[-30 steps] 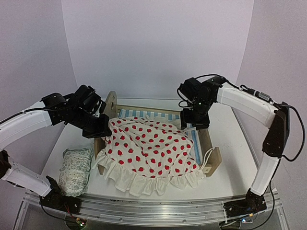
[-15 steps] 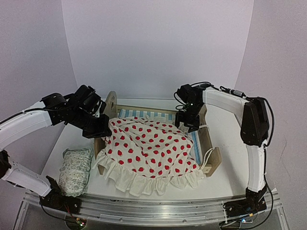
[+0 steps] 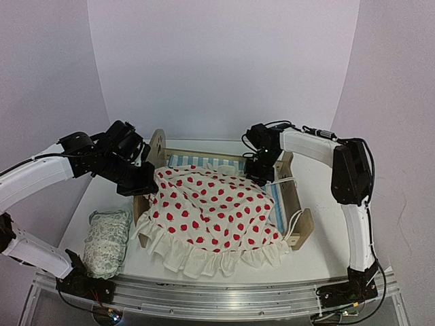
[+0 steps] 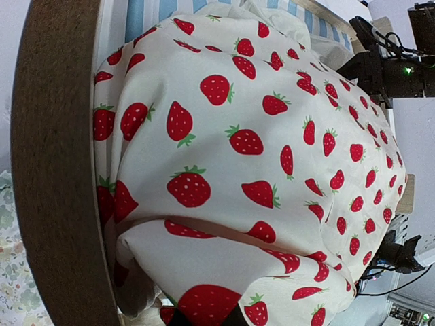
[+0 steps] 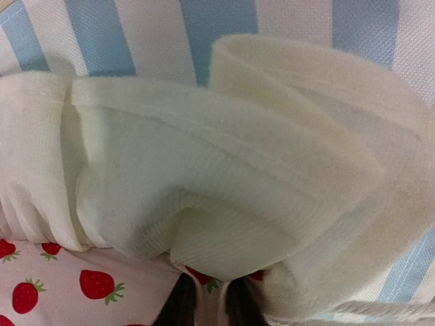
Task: Set up the pet bed
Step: Pick up the mattress from the bed frame, then place the mattress on the bed frame.
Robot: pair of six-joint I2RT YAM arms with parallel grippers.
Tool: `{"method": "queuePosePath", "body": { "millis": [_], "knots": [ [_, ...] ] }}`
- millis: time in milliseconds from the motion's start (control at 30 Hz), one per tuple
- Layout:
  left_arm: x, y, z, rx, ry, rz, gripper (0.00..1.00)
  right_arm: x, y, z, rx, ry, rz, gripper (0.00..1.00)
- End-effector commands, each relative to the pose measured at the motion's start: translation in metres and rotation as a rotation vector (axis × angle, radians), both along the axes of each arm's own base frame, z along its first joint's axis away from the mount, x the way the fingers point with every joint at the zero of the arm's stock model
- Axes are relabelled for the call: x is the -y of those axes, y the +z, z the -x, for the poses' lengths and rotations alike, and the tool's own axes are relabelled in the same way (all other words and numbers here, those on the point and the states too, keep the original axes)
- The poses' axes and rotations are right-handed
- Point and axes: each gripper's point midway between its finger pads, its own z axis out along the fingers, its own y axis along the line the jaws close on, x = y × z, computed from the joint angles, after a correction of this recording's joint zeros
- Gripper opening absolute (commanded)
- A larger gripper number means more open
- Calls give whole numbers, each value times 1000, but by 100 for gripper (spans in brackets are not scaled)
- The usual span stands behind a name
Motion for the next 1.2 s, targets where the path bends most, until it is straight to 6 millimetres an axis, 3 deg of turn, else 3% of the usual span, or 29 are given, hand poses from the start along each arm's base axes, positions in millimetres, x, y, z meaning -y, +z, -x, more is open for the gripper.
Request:
{"method": "queuePosePath", "body": {
  "millis": [0, 133, 333, 467, 533, 667, 967, 1033, 1167],
  "knots": [
    [-3, 5, -8, 30, 28, -15, 0, -7, 36, -8, 83, 16, -44, 5],
    [7, 28, -16, 54, 18, 13, 0, -6, 73, -14, 169, 27, -69, 0],
    [32, 60, -39, 102, -27, 27, 0, 0, 147, -36, 379, 37, -80, 0],
    [44, 66, -51, 123, -38, 34, 0, 18, 189, -60, 518, 4, -52, 0],
    [48, 68, -55, 130, -38, 42, 0, 26, 195, -72, 547, -11, -42, 0],
    [51, 66, -57, 127, -34, 43, 0, 39, 193, -87, 559, -29, -26, 0],
    [29, 29, -51, 59, 26, -67, 0, 82, 172, -110, 554, -86, 89, 0],
    [28, 21, -50, 42, 30, -81, 0, 82, 164, -116, 547, -79, 86, 0],
    [30, 4, -50, -9, 48, -102, 0, 63, 125, -116, 448, -34, 26, 2]
  ]
}}
